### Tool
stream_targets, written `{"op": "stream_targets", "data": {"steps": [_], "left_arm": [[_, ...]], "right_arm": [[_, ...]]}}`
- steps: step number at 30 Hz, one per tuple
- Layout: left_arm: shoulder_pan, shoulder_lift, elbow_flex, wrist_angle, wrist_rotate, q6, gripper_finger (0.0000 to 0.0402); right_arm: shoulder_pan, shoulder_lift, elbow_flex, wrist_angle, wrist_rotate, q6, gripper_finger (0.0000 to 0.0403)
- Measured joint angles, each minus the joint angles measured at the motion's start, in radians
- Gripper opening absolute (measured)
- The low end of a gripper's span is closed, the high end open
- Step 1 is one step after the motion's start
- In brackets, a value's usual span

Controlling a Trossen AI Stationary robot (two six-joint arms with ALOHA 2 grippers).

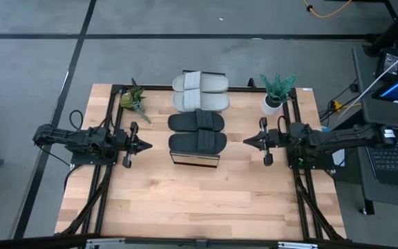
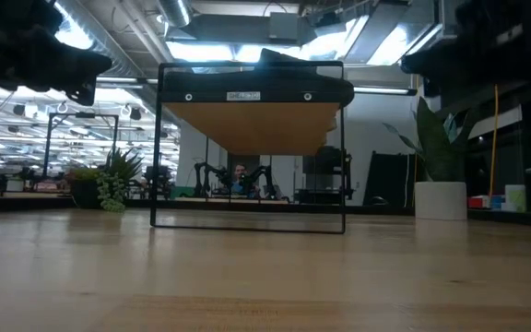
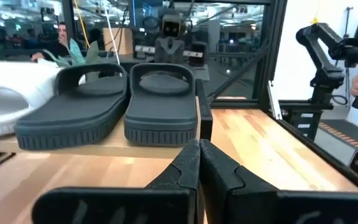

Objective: Pick and place slides into the shelf
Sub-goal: Return to Home Position

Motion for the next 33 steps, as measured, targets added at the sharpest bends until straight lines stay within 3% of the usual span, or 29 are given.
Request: {"op": "stream_targets", "data": {"steps": [9,16,30,33], "left_arm": [[0.044,0.000,0.000,0.008,-0.064,0.038,0.0004],[0.163,0.000,0.000,0.010,-0.070,0.064,0.0004],[0.368,0.038,0.000,0.008,-0.056,0.073,0.0004],[0.397,0.060,0.000,0.008,-0.056,0.065,0.0004]], "right_arm": [[-0.106,-0.005,-0.084,0.097,-0.061,0.027,0.0003],[-0.195,-0.005,-0.084,0.094,-0.082,0.023,0.0003],[-0.438,-0.004,-0.085,0.040,-0.243,-0.051,0.0003],[-0.470,-0.003,-0.131,0.094,-0.280,-0.032,0.0003]]}}
